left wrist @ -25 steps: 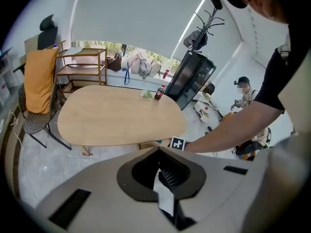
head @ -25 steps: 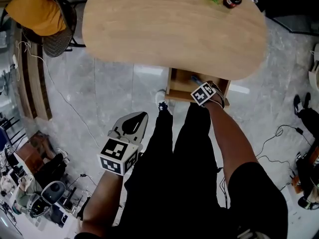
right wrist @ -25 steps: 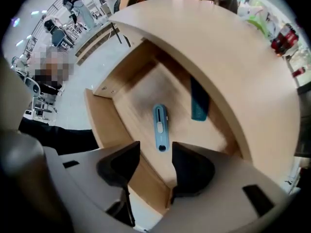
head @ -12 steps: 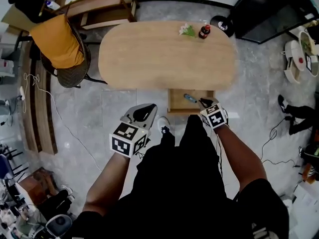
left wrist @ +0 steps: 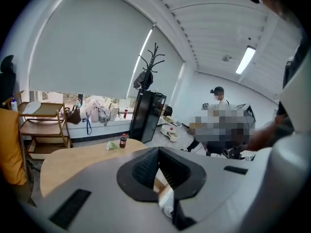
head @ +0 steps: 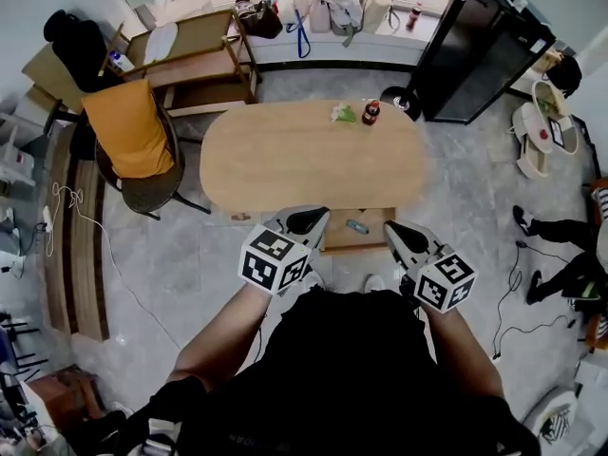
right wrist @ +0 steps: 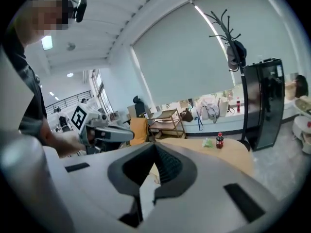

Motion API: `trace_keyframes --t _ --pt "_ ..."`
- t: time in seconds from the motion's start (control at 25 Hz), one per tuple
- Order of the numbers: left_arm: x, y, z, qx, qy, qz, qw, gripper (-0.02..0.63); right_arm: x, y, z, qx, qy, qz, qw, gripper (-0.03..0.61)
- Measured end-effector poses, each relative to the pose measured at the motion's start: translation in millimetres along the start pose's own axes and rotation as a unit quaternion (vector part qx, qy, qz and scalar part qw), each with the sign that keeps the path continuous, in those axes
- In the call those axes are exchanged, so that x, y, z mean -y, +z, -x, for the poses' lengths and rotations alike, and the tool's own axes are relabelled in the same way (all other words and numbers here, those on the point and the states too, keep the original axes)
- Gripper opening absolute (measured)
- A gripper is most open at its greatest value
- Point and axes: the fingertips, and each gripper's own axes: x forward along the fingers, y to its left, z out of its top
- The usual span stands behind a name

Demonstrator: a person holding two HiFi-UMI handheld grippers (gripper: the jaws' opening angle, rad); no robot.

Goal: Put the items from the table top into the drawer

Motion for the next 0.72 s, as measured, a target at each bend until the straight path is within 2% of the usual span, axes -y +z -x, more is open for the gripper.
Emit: trace_keyframes --t 0.24,0.44,0.72 --pt "40.9 -11.4 1.5 -0.002 -0.007 -0.011 0.9999 0.005 4.6 14.6 38.3 0.035 -0.023 0.011 0.999 0.005" --pt "73.7 -6.1 3.8 0.024 0.020 -0.009 0.9995 0.005 5.5 11.6 74.2 0.039 0.011 0.020 0.999 0.003" --pt "166.4 -10.5 -13.2 0.063 0.050 -0.001 0.9967 0.005 10.8 -14.1 146.3 0.033 0.055 0.063 0.996 0.003"
